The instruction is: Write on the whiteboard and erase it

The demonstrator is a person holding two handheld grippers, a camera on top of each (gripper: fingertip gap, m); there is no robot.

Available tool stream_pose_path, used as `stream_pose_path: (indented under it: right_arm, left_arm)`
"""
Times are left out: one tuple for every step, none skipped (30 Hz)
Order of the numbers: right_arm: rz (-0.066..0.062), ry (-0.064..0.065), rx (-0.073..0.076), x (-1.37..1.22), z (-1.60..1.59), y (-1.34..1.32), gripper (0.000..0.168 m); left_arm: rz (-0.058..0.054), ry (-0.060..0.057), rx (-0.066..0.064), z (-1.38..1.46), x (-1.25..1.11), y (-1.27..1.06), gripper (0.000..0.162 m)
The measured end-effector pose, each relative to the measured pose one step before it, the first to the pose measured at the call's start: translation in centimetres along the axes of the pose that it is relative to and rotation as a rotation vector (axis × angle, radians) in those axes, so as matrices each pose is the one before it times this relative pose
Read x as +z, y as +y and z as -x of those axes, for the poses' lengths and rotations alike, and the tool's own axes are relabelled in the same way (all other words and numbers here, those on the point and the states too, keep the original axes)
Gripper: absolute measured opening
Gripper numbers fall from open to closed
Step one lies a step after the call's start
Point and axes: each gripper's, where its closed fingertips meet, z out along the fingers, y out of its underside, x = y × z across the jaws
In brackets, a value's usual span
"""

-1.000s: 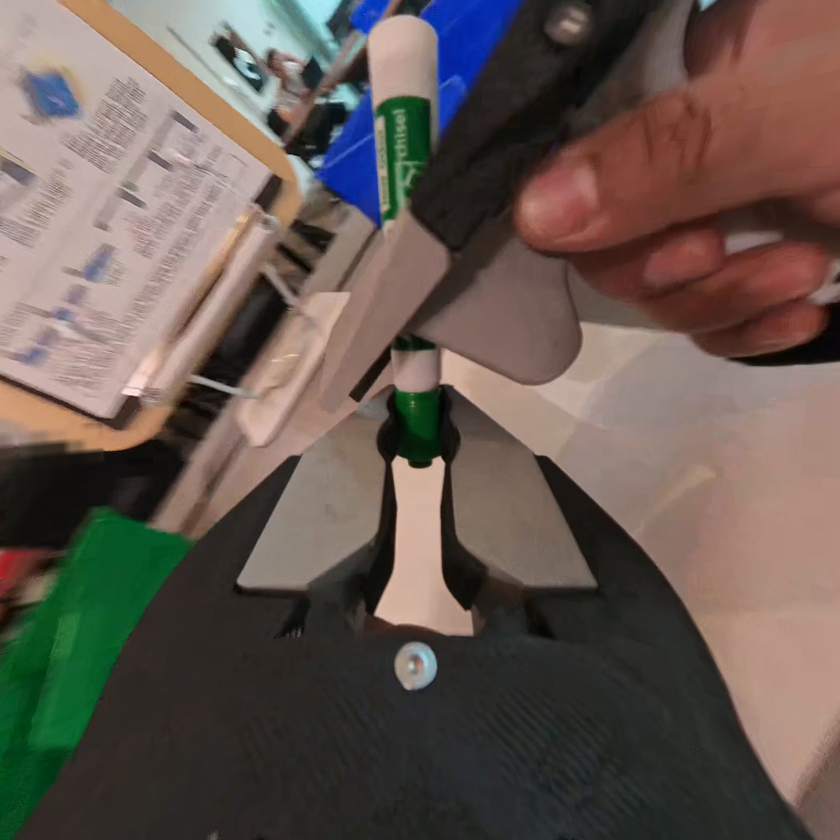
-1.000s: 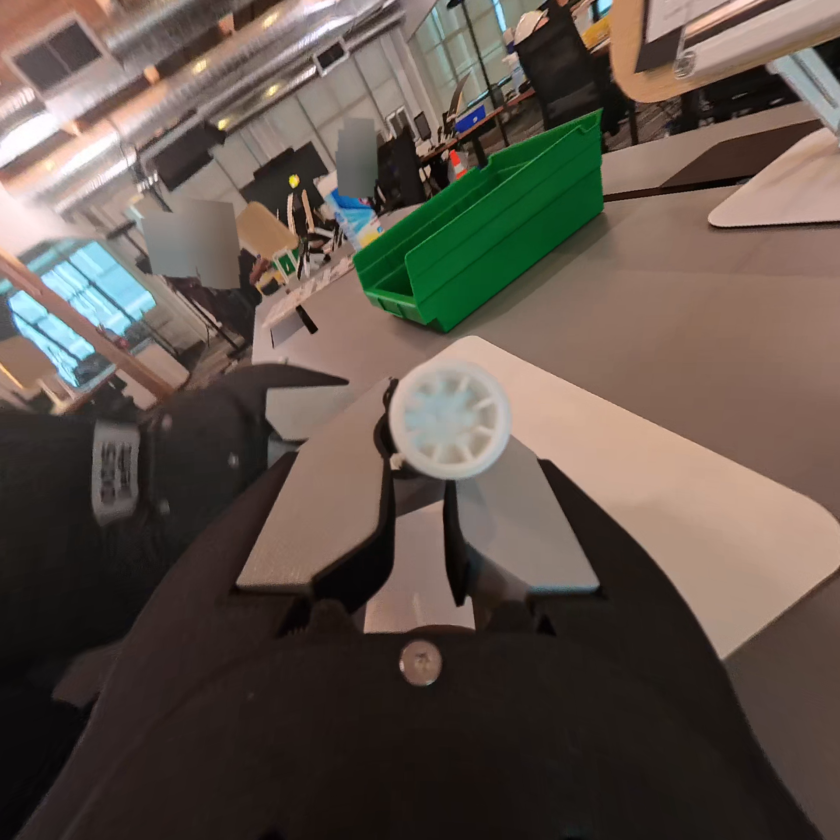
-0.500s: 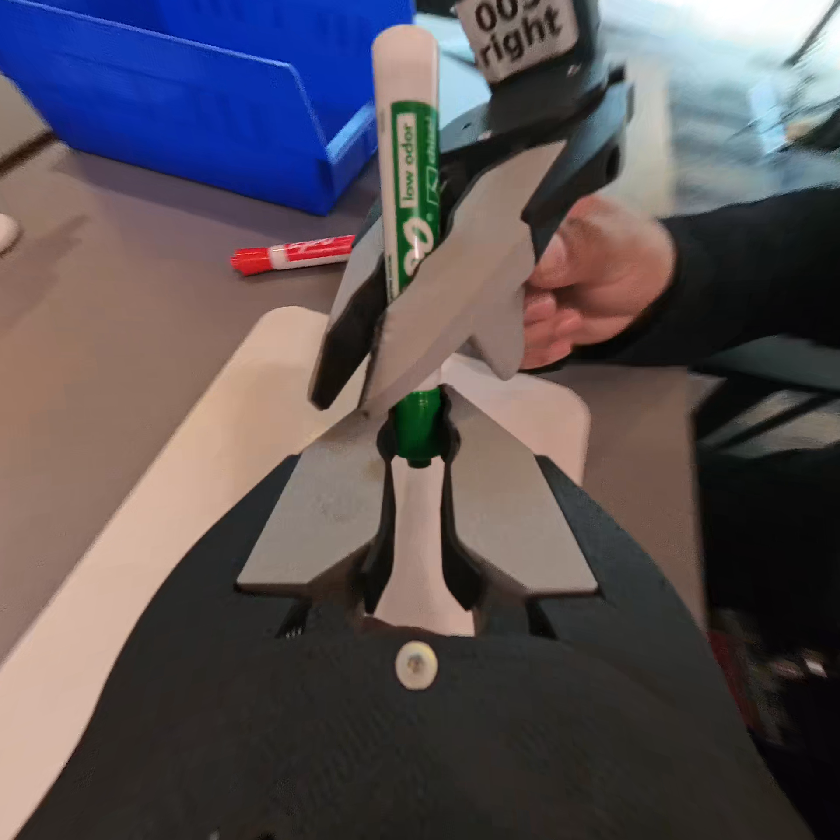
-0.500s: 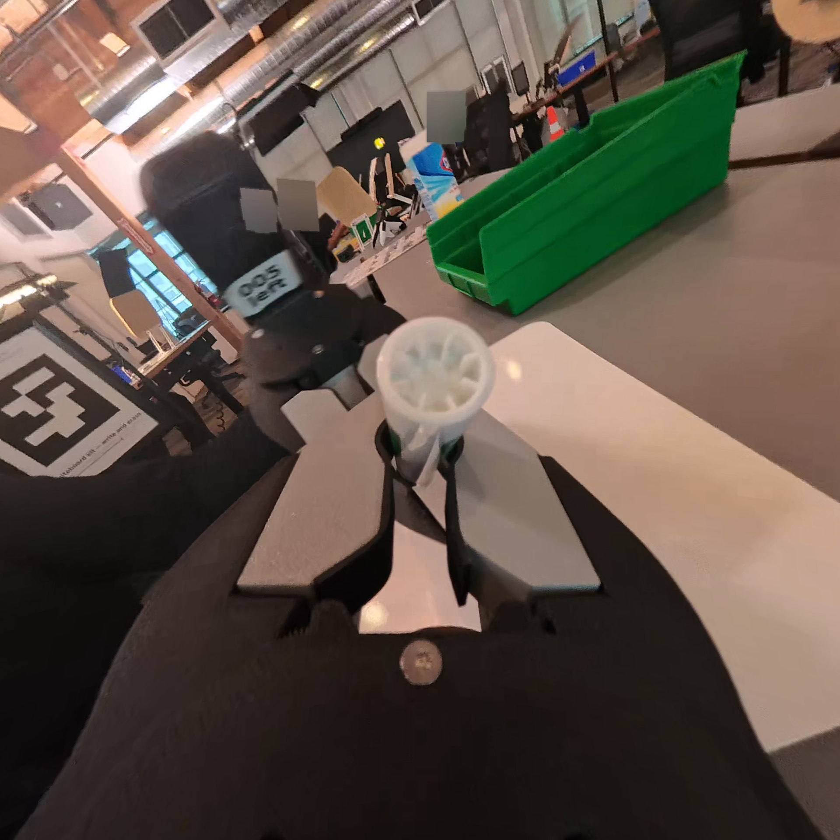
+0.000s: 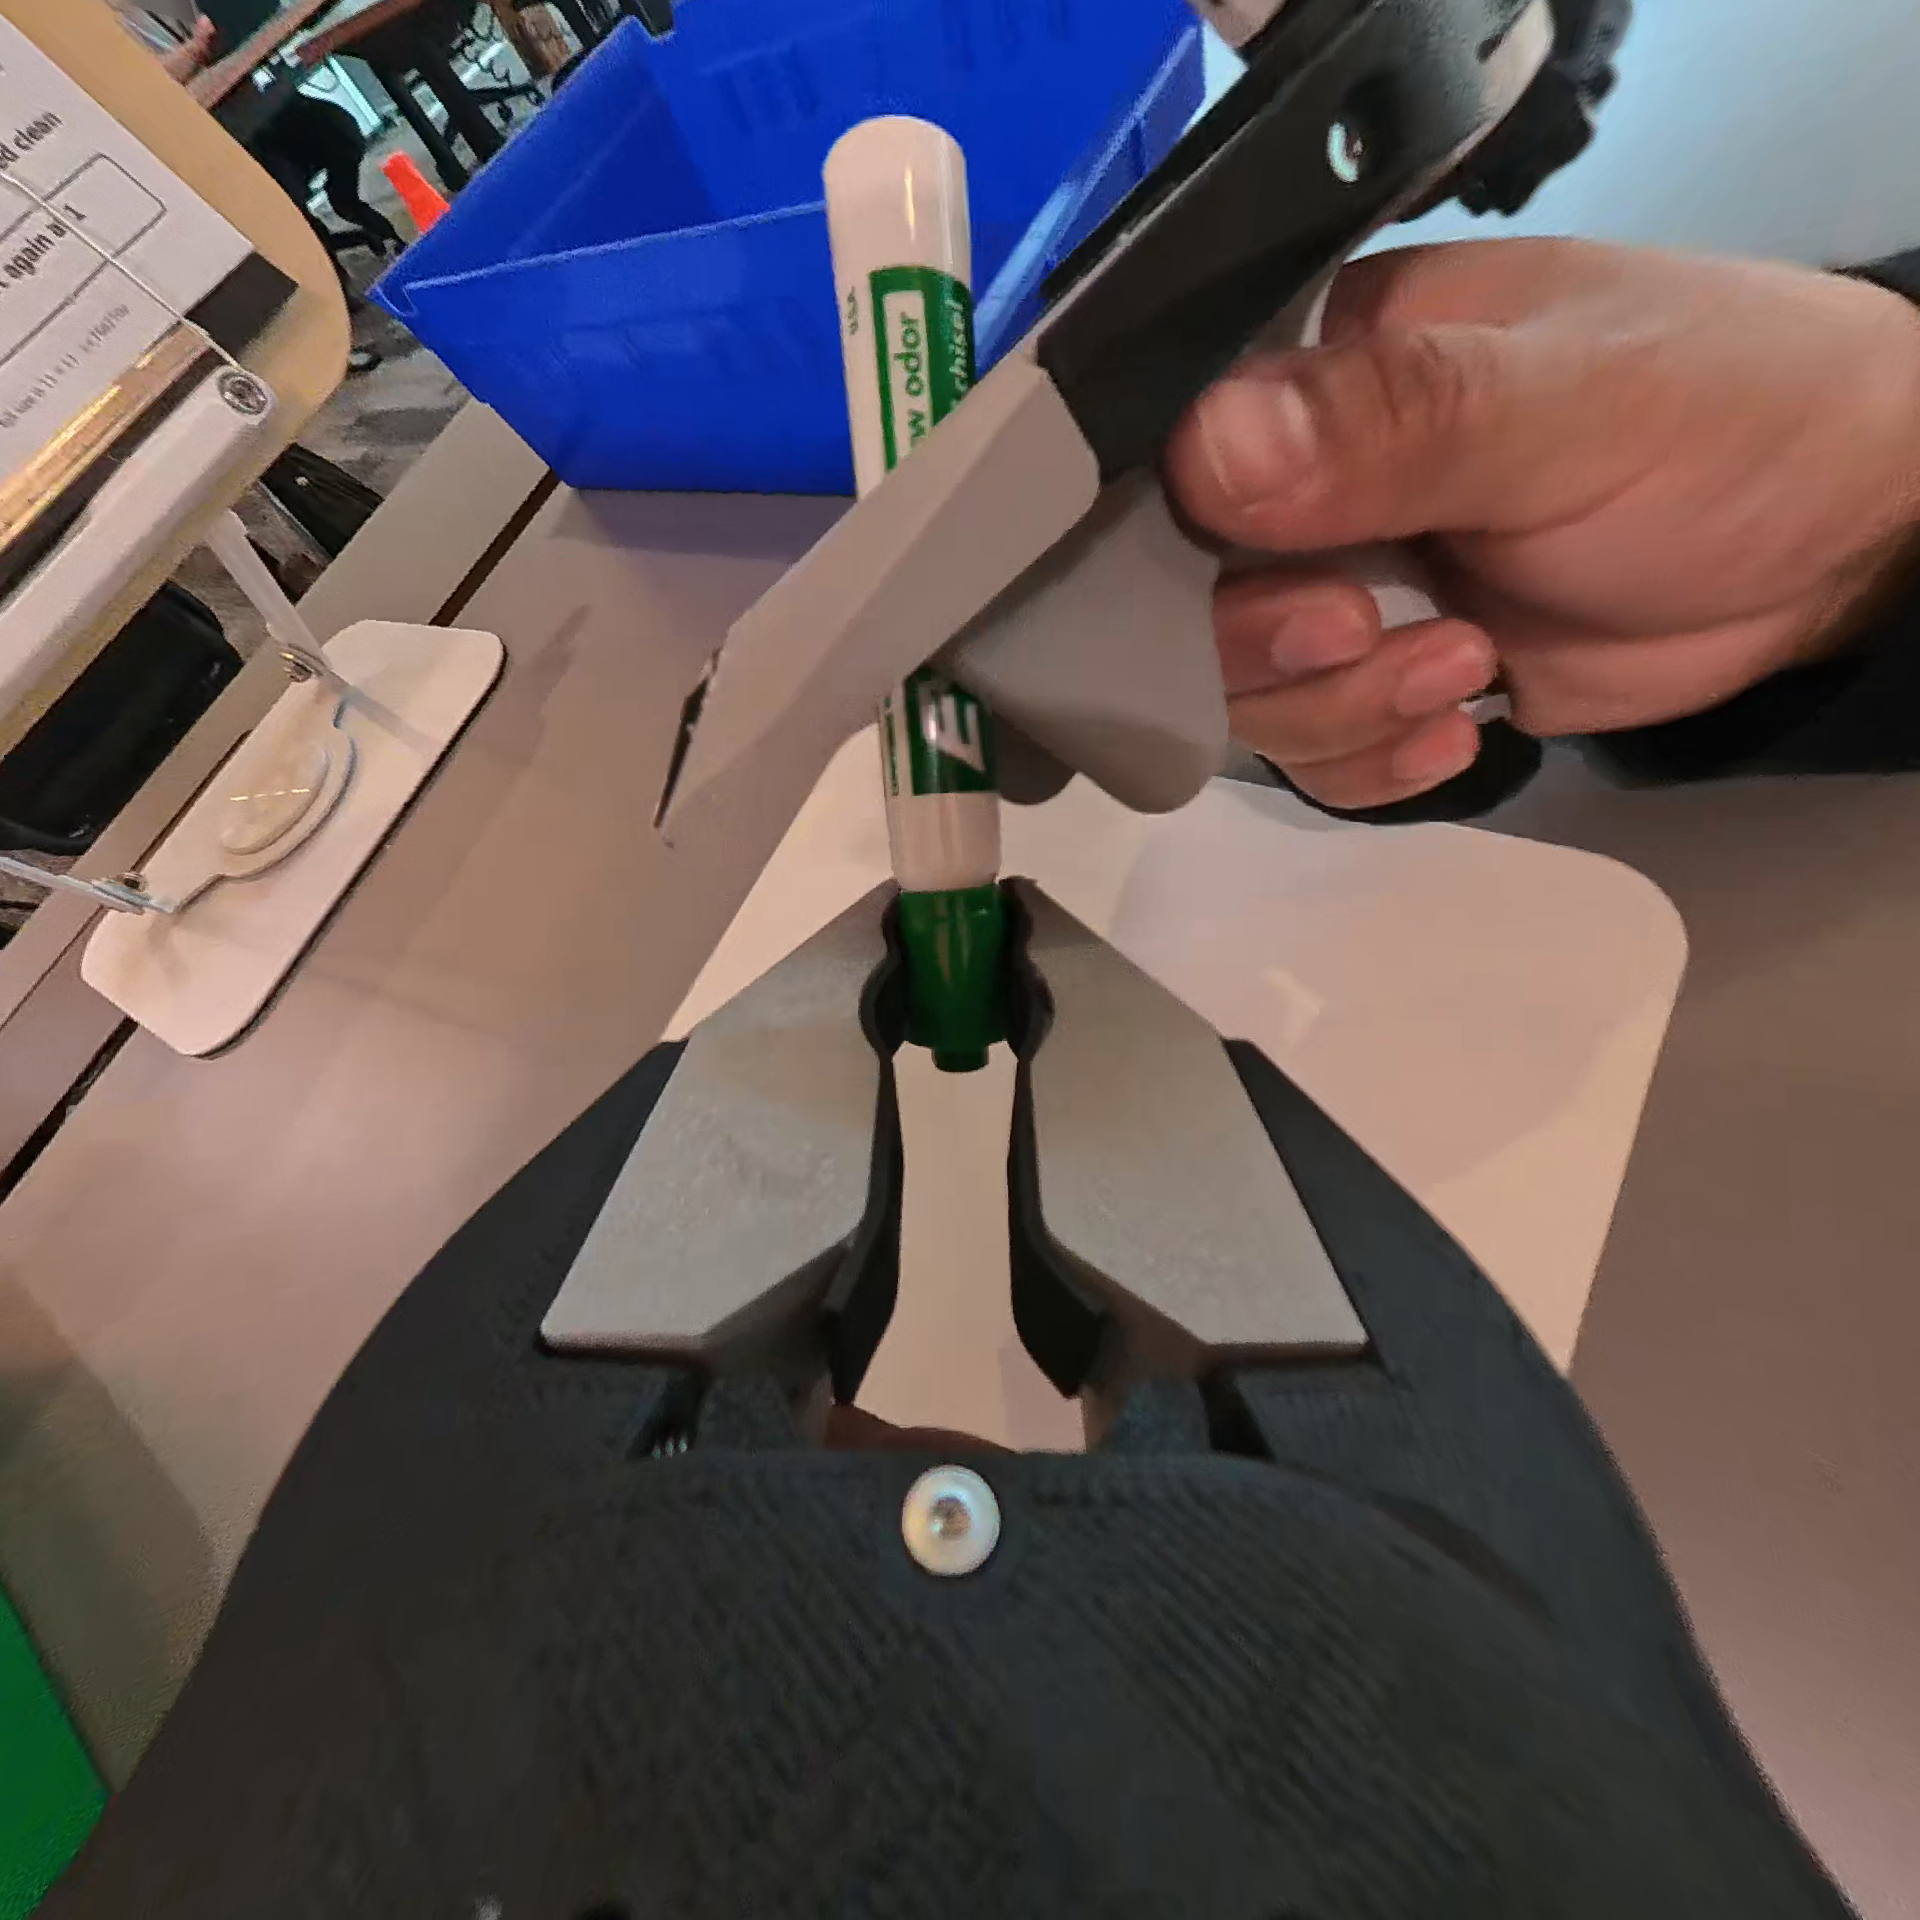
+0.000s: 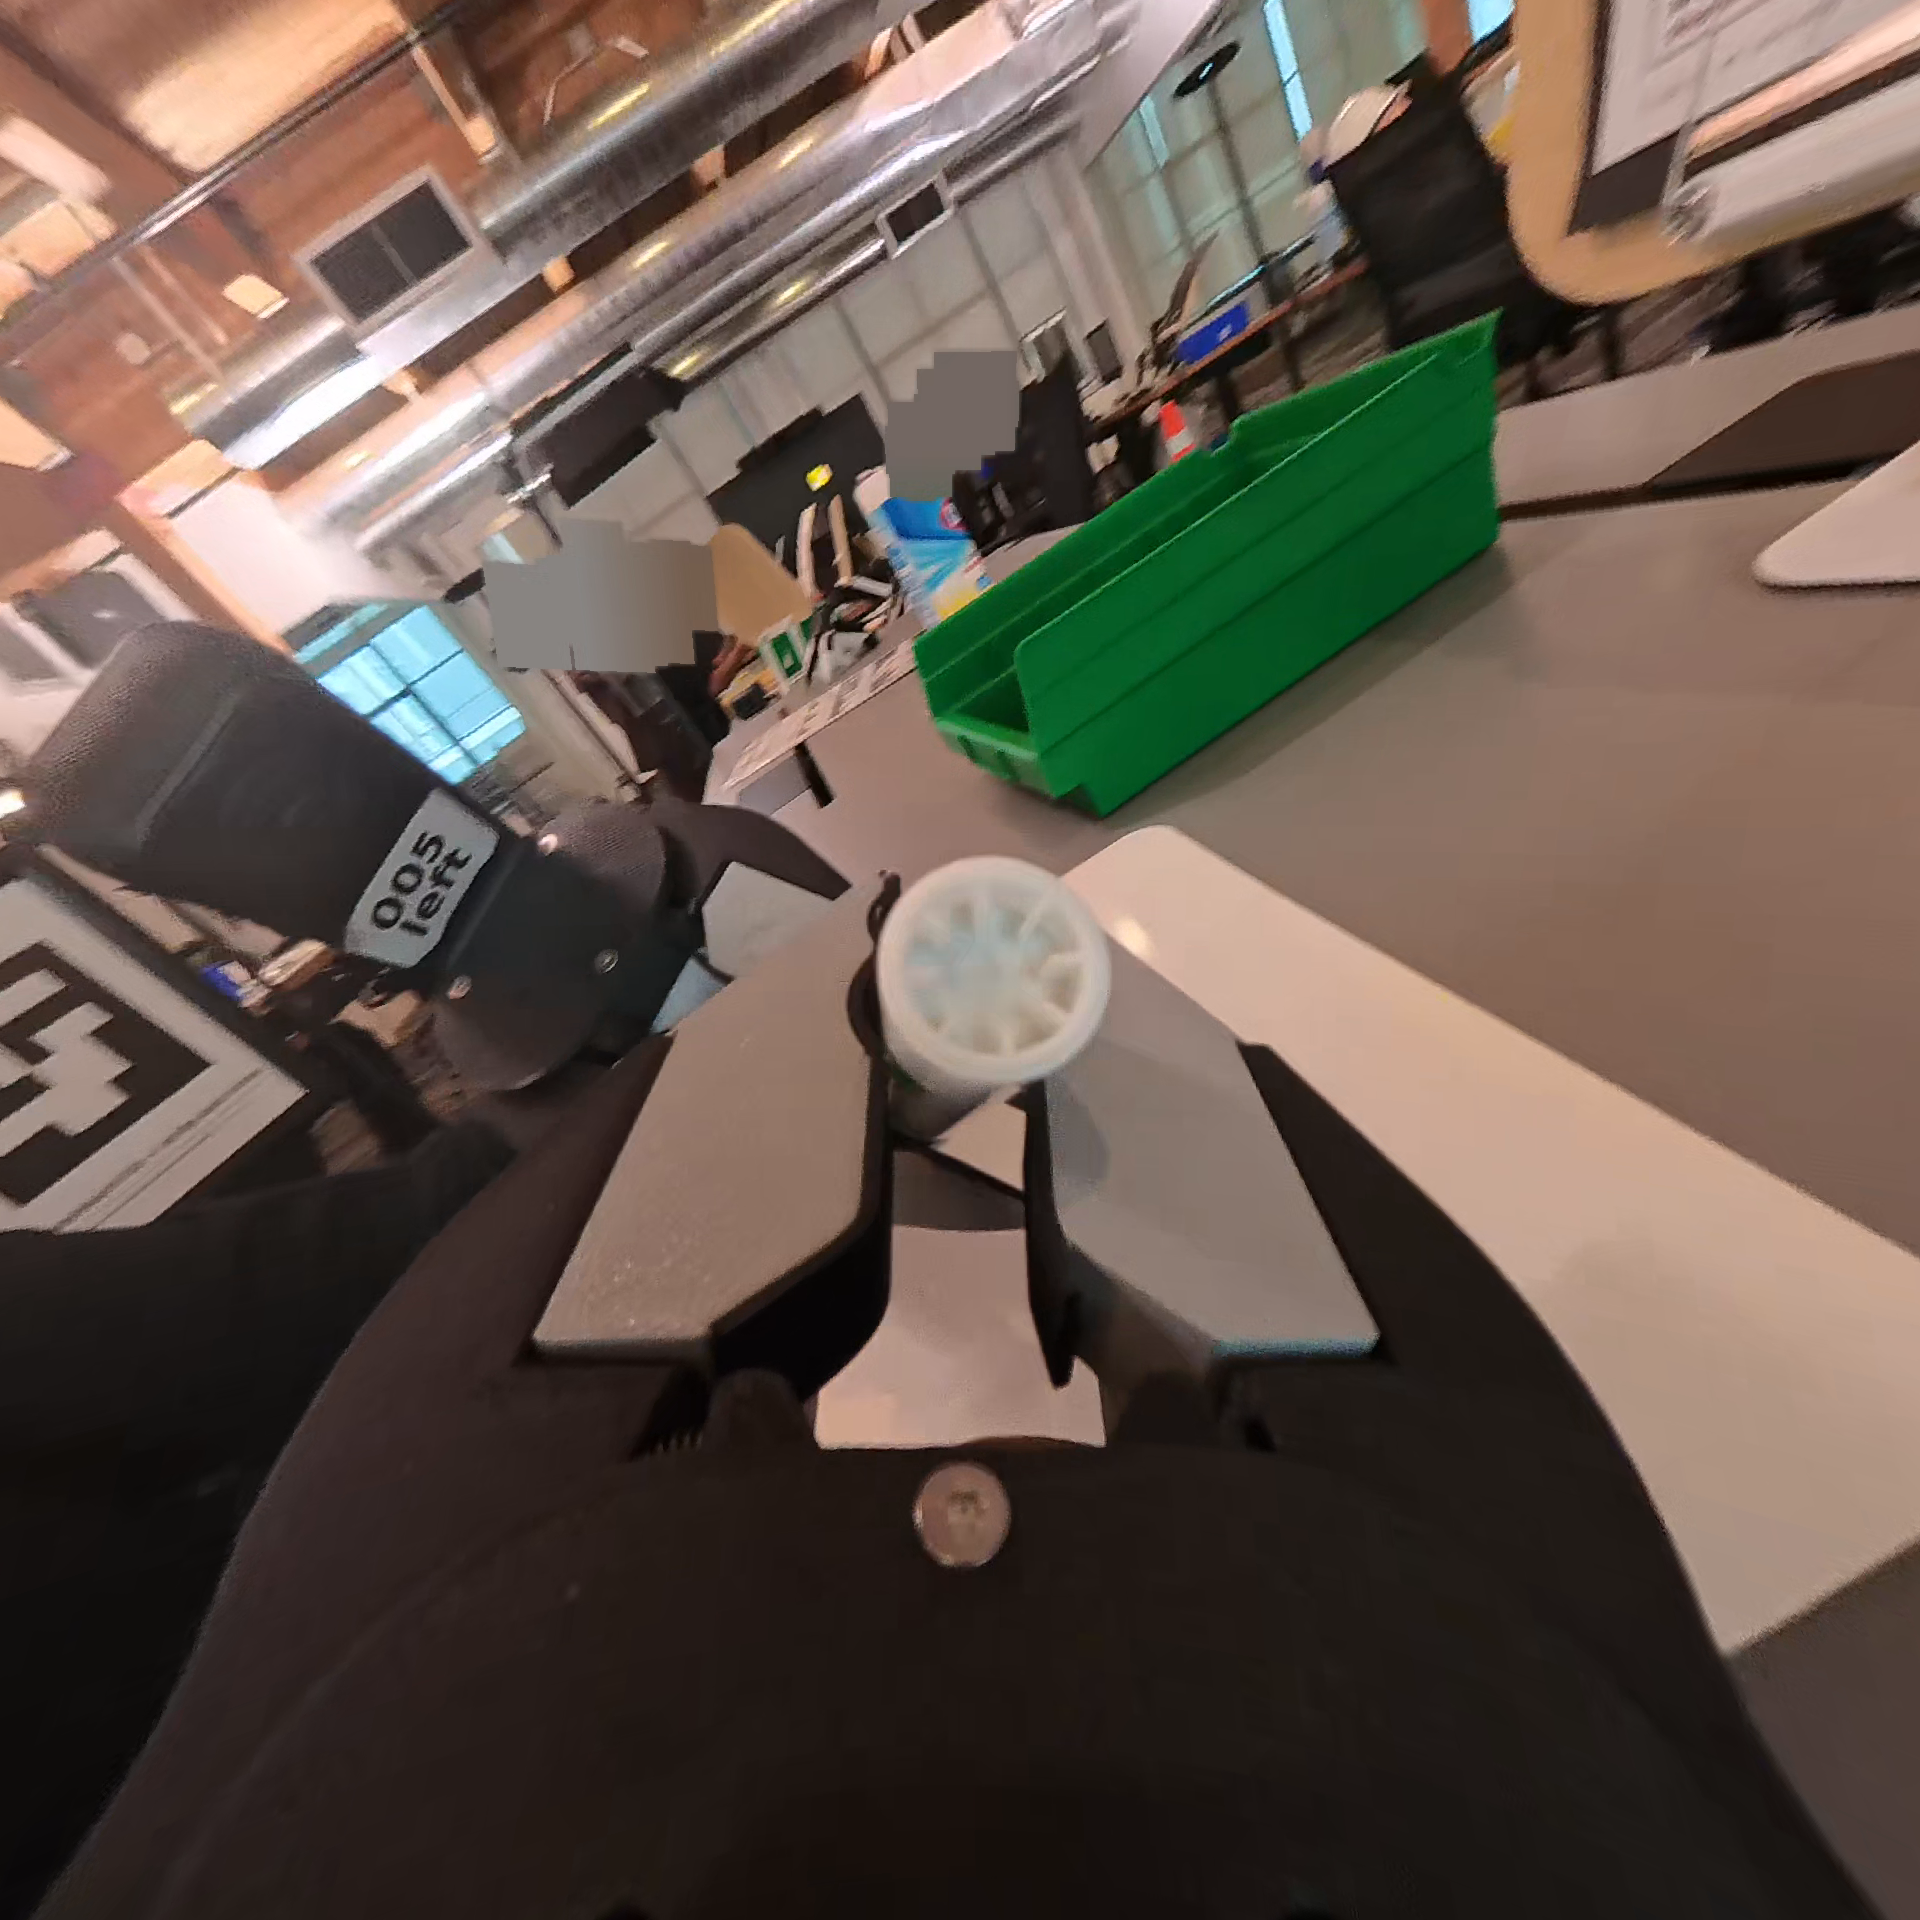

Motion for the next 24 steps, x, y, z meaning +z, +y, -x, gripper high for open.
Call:
stream_pose_path:
  right_arm:
    - [-0.0232, 0.0346, -0.0212, -0.084, -0.312, -0.421, 0.019]
    - [-0.0181, 0.0151, -0.0265, -0.055, 0.004, -0.297, 0.019]
    - [-0.0017, 0.0005, -0.0138, -0.022, 0.048, -0.037, 0.019]
    - [0.0121, -0.0157, 0.0108, -0.011, 0.049, 0.193, 0.019]
    - [0.0078, -0.0282, 0.0341, -0.012, 0.074, 0.171, 0.02]
    - [-0.0004, -0.0327, 0.0332, 0.01, 0.152, 0.095, 0.019]
    - [0.0073, -0.0278, 0.025, 0.014, 0.198, 0.172, 0.018]
    - [0.0103, -0.0212, 0.0175, 0.014, 0.19, 0.156, 0.017]
    - [0.0033, -0.0113, 0.0137, -0.006, 0.163, 0.034, 0.016]
    - [-0.0073, 0.0048, -0.0003, -0.023, 0.075, -0.109, 0.016]
    - [-0.0063, 0.0105, -0.0103, -0.017, 0.079, -0.123, 0.015]
    - [-0.007, 0.0154, -0.0161, -0.011, 0.039, -0.128, 0.015]
    - [-0.0013, 0.0128, -0.0191, 0.014, 0.041, -0.056, 0.015]
    - [0.0001, -0.0053, -0.0163, 0.065, 0.305, -0.029, 0.014]
    - [0.0059, -0.0057, -0.011, 0.112, 0.3, 0.087, 0.014]
    - [0.004, 0.0276, -0.023, 0.067, -0.178, 0.098, 0.014]
    - [-0.0008, 0.0283, -0.0243, -0.003, -0.197, -0.022, 0.014]
    - [0.0041, 0.0095, -0.0176, -0.017, 0.005, 0.011, 0.014]
    - [-0.0003, 0.0035, -0.0071, -0.067, -0.004, -0.038, 0.014]
    - [-0.008, 0.0006, 0.0014, -0.099, 0.016, -0.111, 0.014]
    - [-0.0096, -0.0017, 0.0011, -0.05, 0.07, -0.111, 0.014]
    - [-0.0046, 0.0, -0.0037, -0.004, 0.054, -0.027, 0.014]
    - [-0.0063, 0.0041, -0.006, 0.027, 0.033, -0.003, 0.014]
    - [-0.0016, 0.007, -0.0081, 0.052, 0.011, 0.081, 0.014]
  left_arm:
    - [-0.0009, -0.0164, 0.0028, 0.191, 0.064, -0.097, 0.013]
    - [-0.0039, -0.0155, 0.0049, 0.13, 0.04, -0.141, 0.013]
    - [-0.0051, -0.013, 0.0046, 0.066, 0.039, -0.128, 0.013]
    - [-0.0011, -0.0106, 0.0069, 0.029, 0.049, -0.006, 0.013]
    - [-0.0022, -0.0101, 0.0072, 0.036, 0.04, 0.029, 0.013]
    - [-0.0045, -0.0092, 0.0055, 0.056, 0.042, 0.001, 0.013]
    - [0.0006, -0.0053, 0.0057, 0.018, 0.049, 0.043, 0.013]
    - [0.0049, -0.0016, 0.0056, -0.012, 0.074, 0.109, 0.013]
    - [0.0002, 0.0001, 0.0027, -0.005, 0.049, 0.051, 0.013]
    - [-0.008, 0.0034, -0.0018, -0.045, 0.017, -0.083, 0.013]
    - [-0.0101, 0.0049, -0.0044, -0.096, -0.02, -0.154, 0.014]
    - [-0.0068, -0.003, 0.0002, -0.034, 0.015, -0.129, 0.014]
    - [-0.0023, -0.0134, 0.0076, 0.058, 0.062, -0.063, 0.014]
    - [0.0064, -0.0173, 0.0117, 0.042, 0.143, 0.092, 0.019]
    - [0.0218, -0.0205, 0.0167, 0.085, 0.265, 0.333, 0.022]
    - [0.0288, -0.0195, 0.0259, 0.034, 0.328, 0.498, 0.025]
    - [0.0178, -0.0108, 0.0301, -0.112, 0.276, 0.34, 0.015]
    - [0.0029, -0.0057, 0.0164, -0.115, 0.132, 0.071, 0.015]
    - [-0.0019, 0.0009, -0.004, -0.05, 0.012, -0.06, 0.014]
    - [-0.0069, 0.0087, -0.0156, -0.029, -0.042, -0.133, 0.014]
    - [-0.0116, 0.0113, -0.0212, -0.019, -0.061, -0.157, 0.014]
    - [-0.0095, 0.0116, -0.0234, -0.034, -0.03, -0.12, 0.015]
    - [-0.0079, 0.0121, -0.0226, -0.065, -0.003, -0.107, 0.016]
    - [-0.0104, 0.0127, -0.0219, -0.113, -0.019, -0.182, 0.016]
